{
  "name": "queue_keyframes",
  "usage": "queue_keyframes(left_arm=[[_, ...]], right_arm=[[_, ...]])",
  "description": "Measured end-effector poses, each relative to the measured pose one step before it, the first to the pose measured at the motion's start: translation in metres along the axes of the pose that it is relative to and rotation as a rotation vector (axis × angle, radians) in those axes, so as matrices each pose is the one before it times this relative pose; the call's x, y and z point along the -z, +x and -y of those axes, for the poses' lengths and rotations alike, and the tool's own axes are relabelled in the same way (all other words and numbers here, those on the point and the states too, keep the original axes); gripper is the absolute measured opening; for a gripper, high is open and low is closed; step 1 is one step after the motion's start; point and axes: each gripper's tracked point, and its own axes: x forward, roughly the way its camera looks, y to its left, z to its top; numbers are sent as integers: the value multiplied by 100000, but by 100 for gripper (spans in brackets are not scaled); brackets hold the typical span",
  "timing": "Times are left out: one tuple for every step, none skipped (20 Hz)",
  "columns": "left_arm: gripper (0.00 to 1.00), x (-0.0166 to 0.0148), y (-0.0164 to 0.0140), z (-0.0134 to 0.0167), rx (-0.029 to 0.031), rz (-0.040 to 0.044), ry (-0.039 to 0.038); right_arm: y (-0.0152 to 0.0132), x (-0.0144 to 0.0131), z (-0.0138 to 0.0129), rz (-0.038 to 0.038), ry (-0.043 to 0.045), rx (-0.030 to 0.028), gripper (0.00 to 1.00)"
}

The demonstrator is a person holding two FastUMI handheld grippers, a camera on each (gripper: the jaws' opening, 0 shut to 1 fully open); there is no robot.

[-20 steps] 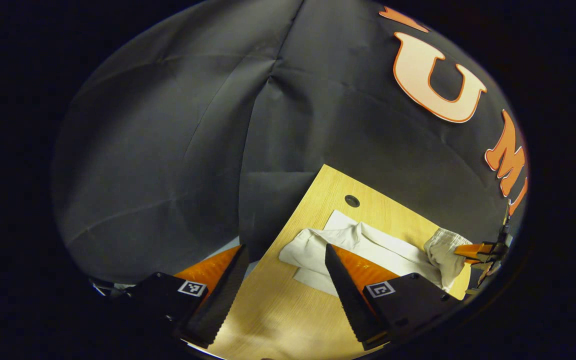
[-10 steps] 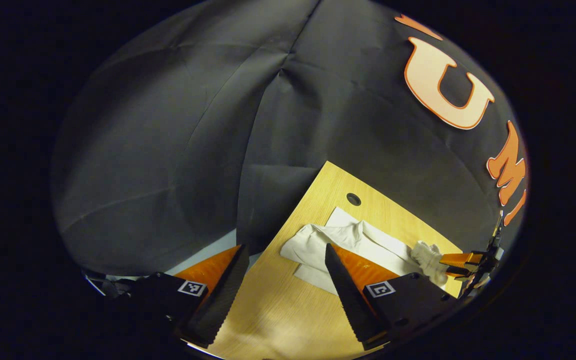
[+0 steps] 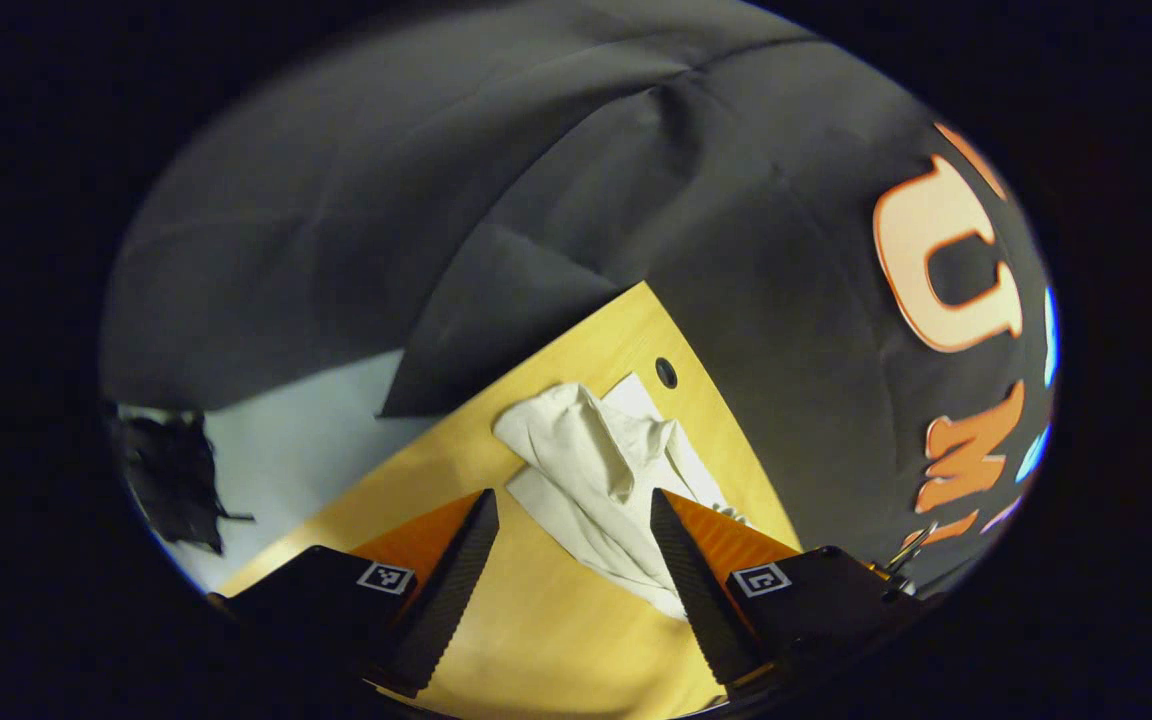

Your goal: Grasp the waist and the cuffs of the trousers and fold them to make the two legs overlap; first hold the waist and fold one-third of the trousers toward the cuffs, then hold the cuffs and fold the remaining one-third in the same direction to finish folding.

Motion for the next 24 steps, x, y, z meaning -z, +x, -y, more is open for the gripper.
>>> queue_keyframes(left_arm=[[100,544,454,-280,699,-1806,-4218],[99,261,334,-229,49,-1471,-3364],[100,190,322,-72,-148,-1250,-2729],[99,152,452,-36,-132,-988,-2082],[100,-1,876,95,-255,-861,-1473],[100,110,745,-28,-258,-746,-841],[100,64,662,89,-291,-661,-411],[100,-16,782,38,-543,-676,26],[100,0,754,-65,-501,-567,-1],[99,69,523,129,-513,-648,-328],[100,178,574,77,-243,-735,-347],[100,36,516,-31,-505,-640,-323],[100,-103,301,-65,-338,-90,-571],[100,-65,404,-177,-614,13,-677],[100,-202,334,108,711,155,-1352],[100,-412,344,430,718,879,-1728],[100,-527,145,351,1143,1223,-1894],[100,-366,481,418,1080,864,-1666],[100,23,443,413,924,-30,-1849],[100,-129,240,328,1046,498,-1876],[99,-195,406,392,1563,368,-1425],[100,-36,445,440,1043,137,-404],[99,-92,359,-39,-388,-205,887],[99,-83,228,473,1229,224,755]], right_arm=[[-254,42,292,279,67,129,98],[-342,136,360,99,363,209,98],[-329,177,378,-297,601,258,98],[-277,215,521,-231,1165,429,98],[-259,110,478,-121,1419,119,98],[-309,132,560,-25,1630,480,98],[-244,83,619,-14,1476,731,98],[-202,16,688,272,1307,855,98],[-256,-55,560,307,1300,882,98],[-312,-69,604,285,1436,591,98],[-275,-117,573,165,1318,494,98],[-462,-164,520,246,1197,602,98],[-290,-264,530,411,1086,681,98],[-202,-113,523,528,1061,718,98],[-192,-266,509,597,932,704,98],[-302,-203,396,405,1002,456,98],[-152,-254,367,292,1014,178,98],[-116,-153,300,164,1125,326,98],[-189,-135,214,102,1211,123,98],[-207,-82,171,67,1095,-154,98],[-48,-65,221,-213,720,210,98],[79,-12,301,-119,317,559,98],[125,-83,233,-156,96,676,98],[37,-44,220,-71,385,372,98]])
